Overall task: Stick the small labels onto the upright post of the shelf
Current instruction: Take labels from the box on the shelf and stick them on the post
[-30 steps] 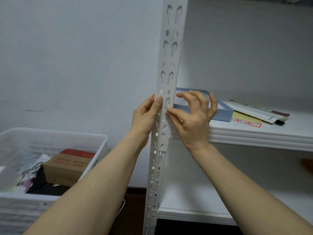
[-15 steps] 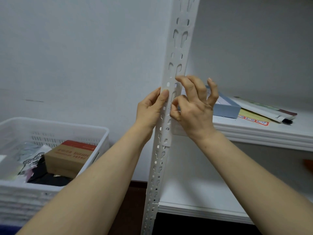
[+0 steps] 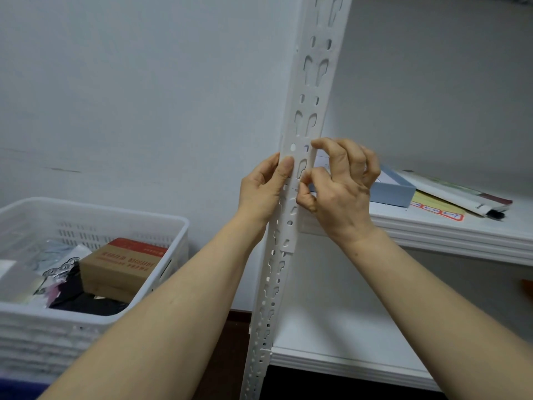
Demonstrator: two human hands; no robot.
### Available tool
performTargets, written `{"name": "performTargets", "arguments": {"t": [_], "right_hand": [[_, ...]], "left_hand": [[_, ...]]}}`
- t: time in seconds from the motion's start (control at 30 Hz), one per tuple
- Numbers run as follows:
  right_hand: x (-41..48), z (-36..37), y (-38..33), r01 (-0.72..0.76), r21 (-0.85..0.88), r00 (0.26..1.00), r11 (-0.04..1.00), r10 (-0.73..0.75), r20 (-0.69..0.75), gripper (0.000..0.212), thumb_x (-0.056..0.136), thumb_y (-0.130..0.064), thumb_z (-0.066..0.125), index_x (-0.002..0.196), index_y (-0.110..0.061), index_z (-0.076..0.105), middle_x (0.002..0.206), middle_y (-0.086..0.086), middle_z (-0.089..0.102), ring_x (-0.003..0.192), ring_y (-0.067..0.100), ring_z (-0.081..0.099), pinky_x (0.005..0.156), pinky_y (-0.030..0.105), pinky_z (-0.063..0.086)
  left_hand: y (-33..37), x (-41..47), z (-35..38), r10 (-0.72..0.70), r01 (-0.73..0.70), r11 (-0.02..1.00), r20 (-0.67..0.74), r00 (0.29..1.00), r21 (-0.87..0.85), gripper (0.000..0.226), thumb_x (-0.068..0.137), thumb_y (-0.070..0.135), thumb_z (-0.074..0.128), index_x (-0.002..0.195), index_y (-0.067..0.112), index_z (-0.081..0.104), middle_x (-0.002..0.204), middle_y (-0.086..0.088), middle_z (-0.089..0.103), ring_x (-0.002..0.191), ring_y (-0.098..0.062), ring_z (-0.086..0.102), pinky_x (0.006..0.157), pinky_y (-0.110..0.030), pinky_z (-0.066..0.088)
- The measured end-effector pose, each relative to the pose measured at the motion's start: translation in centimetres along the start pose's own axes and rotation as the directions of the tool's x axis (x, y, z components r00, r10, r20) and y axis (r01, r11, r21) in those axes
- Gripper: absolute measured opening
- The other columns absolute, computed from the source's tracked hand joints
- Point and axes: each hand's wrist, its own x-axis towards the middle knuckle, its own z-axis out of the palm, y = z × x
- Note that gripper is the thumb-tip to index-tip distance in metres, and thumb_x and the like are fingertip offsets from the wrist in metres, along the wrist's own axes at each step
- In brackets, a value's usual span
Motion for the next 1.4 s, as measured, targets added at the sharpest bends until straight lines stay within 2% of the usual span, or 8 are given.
{"name": "performTargets", "arguments": {"t": [0.1, 0.33, 0.5, 0.67, 0.77, 0.97, 1.17, 1.4], "right_hand": [[-0.2, -0.1, 0.1, -0.002, -0.004, 1.000, 1.000, 0.002, 0.010, 0.012, 0.067, -0.015, 0.064, 0.056, -0.013, 0.059, 0.108, 0.007, 0.069, 0.109, 0.022, 0.043, 0.093, 0.036, 0.028], [-0.7, -0.2, 0.3, -0.038, 0.018, 0.998, 0.999, 0.037, 0.048, 0.014, 0.071, -0.019, 0.067, 0.060, -0.015, 0.060, 0.109, 0.006, 0.067, 0.109, 0.023, 0.043, 0.094, 0.037, 0.026], [-2.2, -1.2, 0.7, -0.160, 0.133, 0.984, 0.978, 0.148, 0.095, 0.023, 0.080, -0.041, 0.071, 0.077, -0.018, 0.068, 0.121, 0.001, 0.048, 0.115, 0.025, 0.041, 0.096, 0.042, 0.028], [-2.3, -1.2, 0.6, -0.140, 0.132, 0.986, 0.981, 0.125, 0.112, 0.019, 0.083, -0.042, 0.069, 0.086, -0.024, 0.073, 0.126, 0.003, 0.051, 0.121, 0.025, 0.039, 0.100, 0.049, 0.027], [-1.7, -0.7, 0.5, -0.128, 0.147, 0.990, 0.981, 0.119, 0.070, 0.014, 0.084, -0.040, 0.069, 0.083, -0.027, 0.074, 0.128, -0.001, 0.049, 0.121, 0.025, 0.039, 0.099, 0.049, 0.026], [-1.1, -0.2, 0.3, -0.035, 0.115, 0.999, 0.993, 0.039, -0.029, 0.018, 0.084, -0.030, 0.072, 0.066, -0.025, 0.070, 0.114, 0.000, 0.067, 0.113, 0.023, 0.047, 0.097, 0.050, 0.028], [-1.1, -0.1, 0.4, -0.058, 0.083, 0.998, 0.995, 0.058, -0.004, 0.024, 0.085, -0.029, 0.069, 0.063, -0.019, 0.064, 0.120, -0.007, 0.048, 0.113, 0.018, 0.044, 0.105, 0.042, 0.016], [-1.2, -0.6, 0.8, -0.017, 0.120, 1.000, 0.993, 0.014, 0.026, 0.022, 0.086, -0.031, 0.067, 0.066, -0.021, 0.066, 0.123, -0.006, 0.048, 0.113, 0.018, 0.044, 0.103, 0.043, 0.019]], "left_hand": [[0.1, -0.1, 0.0, 0.008, -0.007, 1.000, 0.013, 1.000, -0.013, 0.021, 0.090, 0.028, 0.063, 0.107, 0.015, 0.068, 0.104, 0.000, 0.071, 0.093, -0.009, 0.065, 0.094, -0.028, 0.051], [0.0, 0.0, 0.1, -0.003, 0.003, 1.000, -0.008, 1.000, -0.015, 0.027, 0.090, 0.028, 0.063, 0.111, 0.011, 0.067, 0.110, -0.004, 0.071, 0.094, -0.009, 0.065, 0.093, -0.027, 0.051], [-0.1, -0.1, 0.1, 0.005, -0.005, 1.000, -0.001, 1.000, -0.029, 0.024, 0.091, 0.027, 0.062, 0.109, 0.012, 0.068, 0.105, -0.001, 0.072, 0.090, -0.007, 0.065, 0.090, -0.026, 0.052], [-0.1, 0.0, 0.1, 0.000, 0.000, 0.999, 0.001, 1.000, -0.037, 0.027, 0.091, 0.027, 0.062, 0.113, 0.012, 0.068, 0.107, -0.001, 0.072, 0.091, -0.007, 0.066, 0.090, -0.024, 0.052], [0.0, -0.1, 0.1, 0.001, 0.000, 0.999, 0.011, 1.000, -0.053, 0.026, 0.091, 0.026, 0.062, 0.112, 0.012, 0.068, 0.106, -0.003, 0.072, 0.092, -0.010, 0.066, 0.090, -0.027, 0.053], [0.0, -0.1, 0.0, 0.000, 0.001, 0.999, 0.009, 1.000, -0.043, 0.024, 0.091, 0.026, 0.063, 0.110, 0.013, 0.068, 0.109, -0.005, 0.071, 0.095, -0.013, 0.066, 0.090, -0.028, 0.053], [0.1, -0.3, 0.1, 0.016, -0.015, 0.999, 0.022, 1.000, -0.052, 0.013, 0.091, 0.024, 0.062, 0.100, 0.019, 0.070, 0.095, 0.004, 0.072, 0.085, -0.007, 0.066, 0.079, -0.018, 0.054], [0.0, -0.2, 0.1, 0.013, -0.012, 0.999, 0.008, 1.000, -0.052, 0.018, 0.091, 0.025, 0.062, 0.106, 0.016, 0.069, 0.098, 0.002, 0.072, 0.086, -0.007, 0.066, 0.082, -0.021, 0.054]]}}
